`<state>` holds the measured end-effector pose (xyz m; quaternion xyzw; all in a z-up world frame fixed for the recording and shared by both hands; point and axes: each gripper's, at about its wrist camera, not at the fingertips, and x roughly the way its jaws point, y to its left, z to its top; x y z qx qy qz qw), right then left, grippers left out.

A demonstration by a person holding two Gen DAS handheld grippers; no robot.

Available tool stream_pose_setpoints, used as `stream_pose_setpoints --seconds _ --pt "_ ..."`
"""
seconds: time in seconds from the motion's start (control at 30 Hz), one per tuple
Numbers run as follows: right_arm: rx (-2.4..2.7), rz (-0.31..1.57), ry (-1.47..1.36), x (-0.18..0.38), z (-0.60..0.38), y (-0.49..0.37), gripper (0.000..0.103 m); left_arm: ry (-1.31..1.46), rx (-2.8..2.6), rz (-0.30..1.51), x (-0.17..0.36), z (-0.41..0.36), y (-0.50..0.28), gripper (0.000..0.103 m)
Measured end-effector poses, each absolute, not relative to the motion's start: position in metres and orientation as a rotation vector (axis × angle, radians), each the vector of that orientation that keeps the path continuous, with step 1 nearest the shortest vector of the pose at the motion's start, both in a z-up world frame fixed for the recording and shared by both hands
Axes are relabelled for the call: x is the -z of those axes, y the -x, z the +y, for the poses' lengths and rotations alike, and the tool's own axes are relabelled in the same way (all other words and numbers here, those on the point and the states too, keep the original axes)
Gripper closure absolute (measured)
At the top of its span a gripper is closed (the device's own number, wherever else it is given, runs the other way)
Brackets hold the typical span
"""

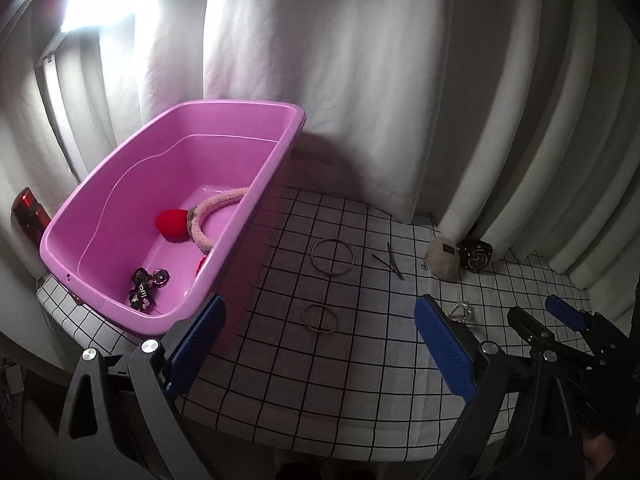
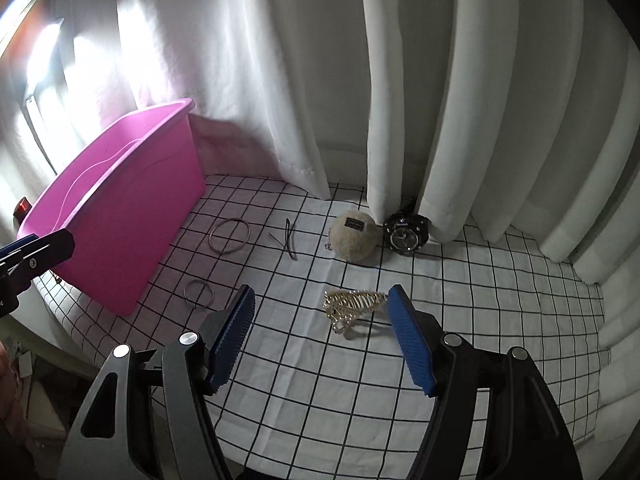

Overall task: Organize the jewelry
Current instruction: 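Withdraw both tools from the tub back over the table, then reach the left tool to a silver bangle while the right tool reaches the pearl claw clip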

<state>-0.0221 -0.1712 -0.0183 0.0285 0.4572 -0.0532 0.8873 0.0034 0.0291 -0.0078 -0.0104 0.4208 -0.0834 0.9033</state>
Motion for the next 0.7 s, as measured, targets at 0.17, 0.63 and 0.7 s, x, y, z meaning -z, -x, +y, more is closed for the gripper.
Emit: stream_pose_setpoints --seconds 0.17,0.63,0.7 --pt "0.148 0.988 -0.099 0.037 -0.185 0.036 0.037 -0.003 0.213 0.929 0.031 0.012 -0.003 0.009" --pt "0.169 1.067 -0.184 0.094 -0.197 0.043 0.037 -0.046 0.208 1.066 0.104 0.006 -0.014 0.009" --pt "0.166 1.078 -0.189 0.102 -0.197 0.042 0.037 -0.046 0.197 1.078 0.114 0.008 -0.017 0.009"
